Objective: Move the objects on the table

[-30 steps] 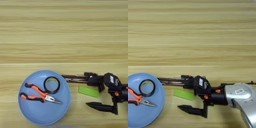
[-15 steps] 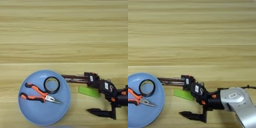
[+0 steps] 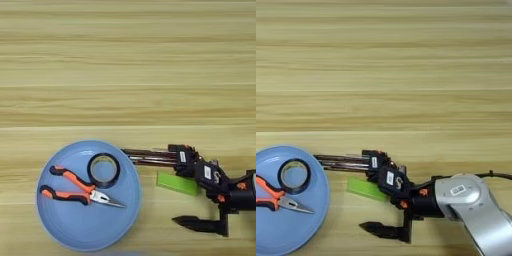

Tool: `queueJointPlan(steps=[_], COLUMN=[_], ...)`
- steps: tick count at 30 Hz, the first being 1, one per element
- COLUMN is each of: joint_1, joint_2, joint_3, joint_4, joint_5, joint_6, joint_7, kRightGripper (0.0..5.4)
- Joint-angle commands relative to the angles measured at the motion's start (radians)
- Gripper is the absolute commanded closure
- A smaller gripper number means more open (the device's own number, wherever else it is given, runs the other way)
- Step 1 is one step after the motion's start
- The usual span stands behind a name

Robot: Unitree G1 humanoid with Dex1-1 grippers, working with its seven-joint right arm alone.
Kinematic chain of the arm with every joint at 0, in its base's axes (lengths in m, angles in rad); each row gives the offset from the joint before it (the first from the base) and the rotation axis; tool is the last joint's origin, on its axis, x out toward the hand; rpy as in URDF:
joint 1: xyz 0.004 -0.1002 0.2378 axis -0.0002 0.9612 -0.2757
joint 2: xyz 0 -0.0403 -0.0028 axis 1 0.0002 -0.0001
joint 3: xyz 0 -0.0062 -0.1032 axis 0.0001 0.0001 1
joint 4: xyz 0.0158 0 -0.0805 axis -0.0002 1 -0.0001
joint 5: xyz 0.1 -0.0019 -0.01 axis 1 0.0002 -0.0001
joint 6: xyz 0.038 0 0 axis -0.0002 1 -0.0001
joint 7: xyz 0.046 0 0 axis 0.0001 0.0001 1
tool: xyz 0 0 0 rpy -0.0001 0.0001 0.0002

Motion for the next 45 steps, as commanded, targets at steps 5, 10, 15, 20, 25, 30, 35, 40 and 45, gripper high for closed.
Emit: queueJointPlan(steps=[5,10,15,20,25,30,35,40,45], joint_1=[-0.041,-0.046,-0.048,-0.048,-0.045,-0.041,-0.038,-0.043,-0.071], joint_2=[-0.02,-0.019,-0.019,-0.023,-0.025,-0.024,-0.02,-0.01,0.018], joint_3=[-0.009,-0.005,-0.006,0.002,0.01,0.012,0.014,0.002,-0.032], joint_4=[0.01,0.021,0.027,0.04,0.047,0.052,0.055,0.051,0.04], joint_5=[-0.008,-0.008,-0.002,-0.017,-0.029,-0.031,-0.031,-0.015,0.026], joint_6=[-0.017,-0.024,-0.029,-0.04,-0.054,-0.063,-0.074,-0.081,-0.083], joint_7=[-0.039,-0.039,-0.034,-0.039,-0.044,-0.047,-0.054,-0.058,-0.068], kRightGripper=[0.83,0.97,1.19,1.9,2.61,3.19,3.8,4.01,4.01])
